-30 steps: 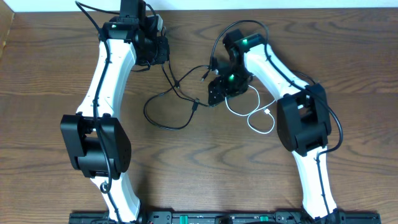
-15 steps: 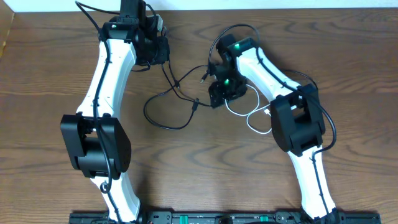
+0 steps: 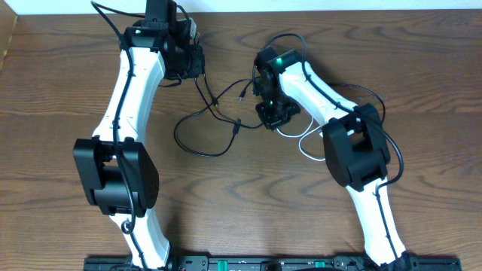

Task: Untangle cables
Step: 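Move the right gripper back to center and grasp the white cable, then lift the white cable up and right with the right gripper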

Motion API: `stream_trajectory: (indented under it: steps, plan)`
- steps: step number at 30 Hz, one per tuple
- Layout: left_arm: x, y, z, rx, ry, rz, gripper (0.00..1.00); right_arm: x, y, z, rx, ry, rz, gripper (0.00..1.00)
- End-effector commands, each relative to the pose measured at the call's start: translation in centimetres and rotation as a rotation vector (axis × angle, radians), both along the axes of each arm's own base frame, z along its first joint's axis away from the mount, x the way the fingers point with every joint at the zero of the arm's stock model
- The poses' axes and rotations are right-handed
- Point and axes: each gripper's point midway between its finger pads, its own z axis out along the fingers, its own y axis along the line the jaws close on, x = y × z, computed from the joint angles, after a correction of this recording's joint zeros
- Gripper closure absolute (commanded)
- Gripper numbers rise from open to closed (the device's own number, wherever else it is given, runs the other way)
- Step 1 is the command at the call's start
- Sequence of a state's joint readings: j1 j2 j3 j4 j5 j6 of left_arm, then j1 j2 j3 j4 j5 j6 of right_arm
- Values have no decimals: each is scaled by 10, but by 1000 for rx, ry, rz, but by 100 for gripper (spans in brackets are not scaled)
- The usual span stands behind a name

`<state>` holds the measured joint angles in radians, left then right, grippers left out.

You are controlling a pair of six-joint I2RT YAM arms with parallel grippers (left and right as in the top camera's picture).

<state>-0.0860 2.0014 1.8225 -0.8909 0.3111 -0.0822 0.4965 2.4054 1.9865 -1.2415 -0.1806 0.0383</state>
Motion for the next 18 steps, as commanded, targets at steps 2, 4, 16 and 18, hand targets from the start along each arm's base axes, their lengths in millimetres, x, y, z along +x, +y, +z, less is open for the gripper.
stream_trajectory:
  steps: [2, 4, 16, 18]
  plan:
    - [0, 3, -7, 9, 19, 11, 92, 28, -30, 105, 84, -201, -96, 99]
    - [0, 3, -7, 9, 19, 11, 93, 37, -69, 176, 136, -340, -214, 99]
    - [1, 4, -7, 15, 15, 14, 93, -71, -331, 440, 305, -1071, -1017, 99]
    - [1, 4, -7, 13, 15, 17, 93, -73, -333, 455, 358, -1126, -1005, 99]
